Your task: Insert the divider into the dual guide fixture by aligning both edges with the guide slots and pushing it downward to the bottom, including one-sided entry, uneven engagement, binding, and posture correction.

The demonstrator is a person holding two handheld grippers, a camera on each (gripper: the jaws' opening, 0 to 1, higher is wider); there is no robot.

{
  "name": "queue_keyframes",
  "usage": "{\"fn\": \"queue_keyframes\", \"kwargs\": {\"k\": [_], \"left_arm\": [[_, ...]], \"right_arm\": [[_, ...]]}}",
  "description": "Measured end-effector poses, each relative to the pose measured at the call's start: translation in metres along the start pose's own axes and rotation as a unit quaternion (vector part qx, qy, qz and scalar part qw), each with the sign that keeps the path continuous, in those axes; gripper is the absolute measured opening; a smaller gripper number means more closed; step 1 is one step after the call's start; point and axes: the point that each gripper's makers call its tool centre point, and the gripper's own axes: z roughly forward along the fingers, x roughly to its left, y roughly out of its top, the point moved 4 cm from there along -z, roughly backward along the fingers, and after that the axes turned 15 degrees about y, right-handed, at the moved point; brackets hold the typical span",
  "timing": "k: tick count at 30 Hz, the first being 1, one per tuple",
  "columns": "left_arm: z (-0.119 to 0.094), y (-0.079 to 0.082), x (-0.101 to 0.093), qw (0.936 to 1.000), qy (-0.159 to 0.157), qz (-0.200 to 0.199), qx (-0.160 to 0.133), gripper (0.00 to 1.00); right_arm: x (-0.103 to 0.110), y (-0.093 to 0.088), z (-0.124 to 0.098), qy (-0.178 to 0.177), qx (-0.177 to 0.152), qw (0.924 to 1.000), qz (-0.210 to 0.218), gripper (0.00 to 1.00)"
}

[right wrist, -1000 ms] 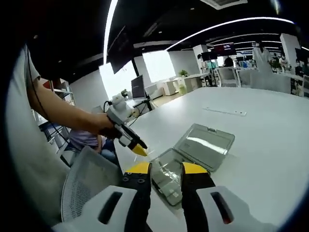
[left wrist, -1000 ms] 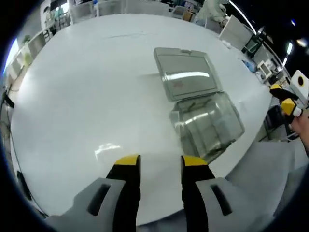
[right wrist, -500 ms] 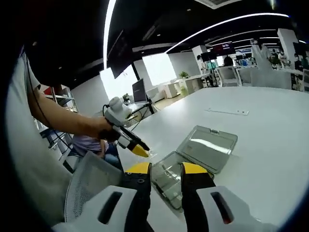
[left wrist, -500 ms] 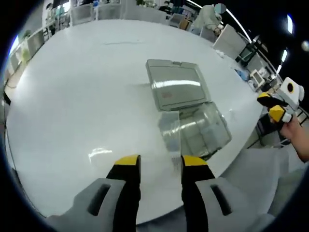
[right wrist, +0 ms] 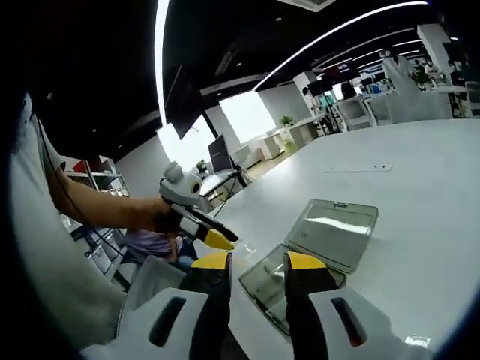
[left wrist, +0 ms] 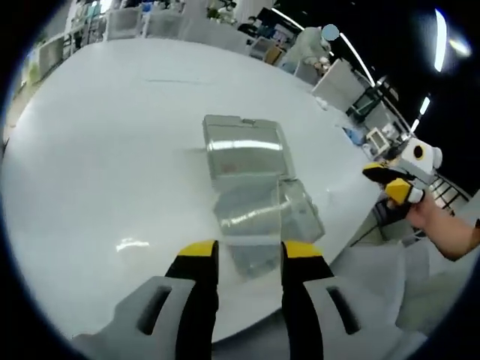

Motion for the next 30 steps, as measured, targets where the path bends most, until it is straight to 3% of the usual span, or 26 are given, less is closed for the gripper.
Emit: {"fn": "queue_keyframes", "kwargs": {"k": [15,30], "left_arm": [[-0.009,0.009,-0.033,0.9976,-0.067,-0.016,-0.014,0.3],[-0.019,0.015,-0.065,0.9894,-0.142,-0.025,-0.019,0.3]], "right_arm": [[0.006,0.007,0.012,0.065,-0.044,0.9948,0.065,0.33],[0.018,0.015,0.022,0.123,-0.063,0.9847,0.106,0.39]]}}
